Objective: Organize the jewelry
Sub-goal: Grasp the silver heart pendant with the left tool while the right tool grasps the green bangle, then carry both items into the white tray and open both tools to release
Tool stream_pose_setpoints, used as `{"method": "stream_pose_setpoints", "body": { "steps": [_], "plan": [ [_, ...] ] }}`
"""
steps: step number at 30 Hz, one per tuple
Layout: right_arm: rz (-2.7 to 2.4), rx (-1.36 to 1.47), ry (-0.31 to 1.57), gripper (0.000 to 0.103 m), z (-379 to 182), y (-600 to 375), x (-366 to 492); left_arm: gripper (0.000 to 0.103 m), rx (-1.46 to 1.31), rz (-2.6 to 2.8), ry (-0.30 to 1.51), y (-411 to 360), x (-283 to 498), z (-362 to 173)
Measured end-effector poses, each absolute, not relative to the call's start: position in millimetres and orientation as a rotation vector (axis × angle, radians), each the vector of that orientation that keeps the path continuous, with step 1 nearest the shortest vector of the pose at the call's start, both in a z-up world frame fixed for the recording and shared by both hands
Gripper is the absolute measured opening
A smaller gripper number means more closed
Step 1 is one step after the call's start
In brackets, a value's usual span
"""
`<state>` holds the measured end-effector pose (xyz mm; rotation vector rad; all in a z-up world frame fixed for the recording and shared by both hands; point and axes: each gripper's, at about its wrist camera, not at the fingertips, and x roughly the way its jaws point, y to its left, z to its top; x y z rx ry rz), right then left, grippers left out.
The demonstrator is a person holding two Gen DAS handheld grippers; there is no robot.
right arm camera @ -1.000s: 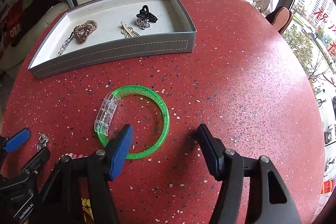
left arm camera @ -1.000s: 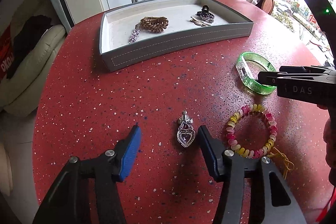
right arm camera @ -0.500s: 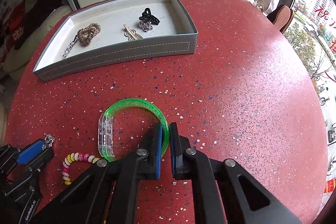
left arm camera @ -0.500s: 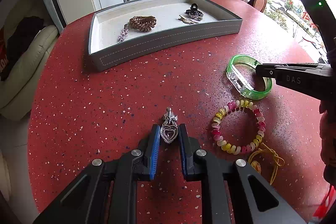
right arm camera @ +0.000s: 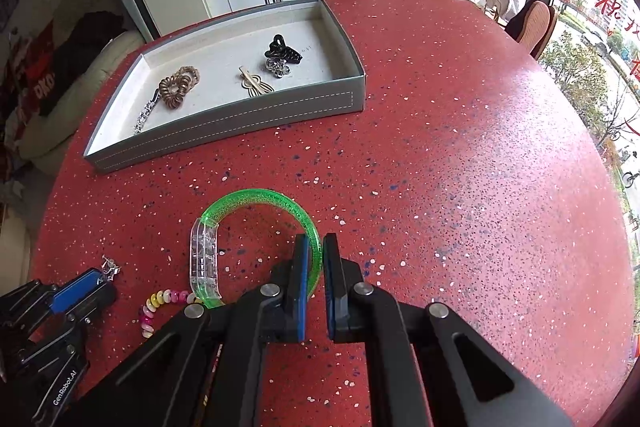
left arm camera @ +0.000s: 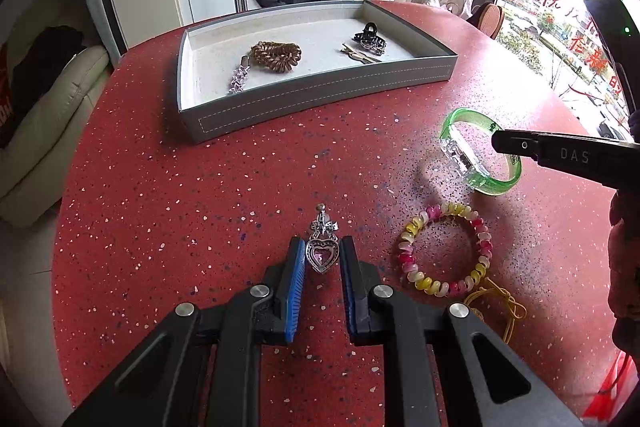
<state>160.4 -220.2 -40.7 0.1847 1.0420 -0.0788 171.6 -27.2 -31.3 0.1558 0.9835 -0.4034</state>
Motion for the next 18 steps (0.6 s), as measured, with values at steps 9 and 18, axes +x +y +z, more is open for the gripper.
{"method": "stream_pose_setpoints", "body": {
  "steps": [9, 18],
  "plan": [
    [-0.044, 0.219, 1.007, 0.008, -25, -221, 156, 0.036, 0.096, -0.404, 0.949, -6, 177, -14],
    [-0.015, 0.216, 0.969, 0.008, -5, -219, 166, 0.036, 0.038, -0.402, 0.895, 5, 199, 10]
  ]
}}
